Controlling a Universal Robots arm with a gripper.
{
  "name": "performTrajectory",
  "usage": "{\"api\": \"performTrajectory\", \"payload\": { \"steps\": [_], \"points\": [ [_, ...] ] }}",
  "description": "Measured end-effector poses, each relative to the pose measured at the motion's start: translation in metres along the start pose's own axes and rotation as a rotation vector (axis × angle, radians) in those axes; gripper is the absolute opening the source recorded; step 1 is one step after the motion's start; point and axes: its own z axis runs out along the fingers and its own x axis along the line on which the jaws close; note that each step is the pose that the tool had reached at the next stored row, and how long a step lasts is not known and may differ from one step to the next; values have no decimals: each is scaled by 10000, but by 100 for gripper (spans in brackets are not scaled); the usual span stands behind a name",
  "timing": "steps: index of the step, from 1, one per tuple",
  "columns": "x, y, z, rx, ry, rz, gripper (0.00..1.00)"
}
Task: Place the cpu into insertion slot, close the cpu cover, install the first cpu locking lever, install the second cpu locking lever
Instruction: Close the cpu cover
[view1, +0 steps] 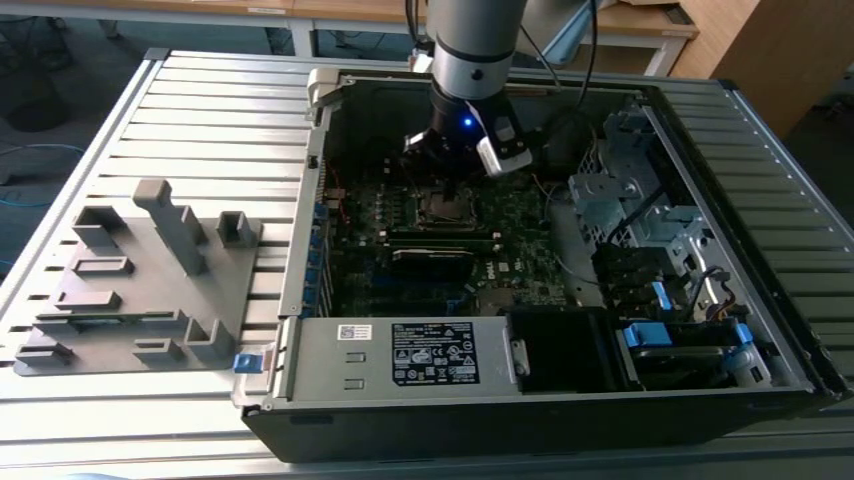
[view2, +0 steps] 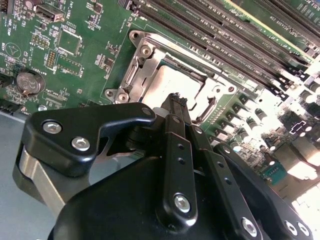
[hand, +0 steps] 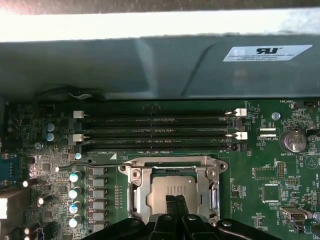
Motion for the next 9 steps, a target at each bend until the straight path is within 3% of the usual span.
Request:
{"api": "performTrajectory", "payload": {
  "steps": [9],
  "points": [
    [0,-11,7,1,0,0,11]
  ]
}}
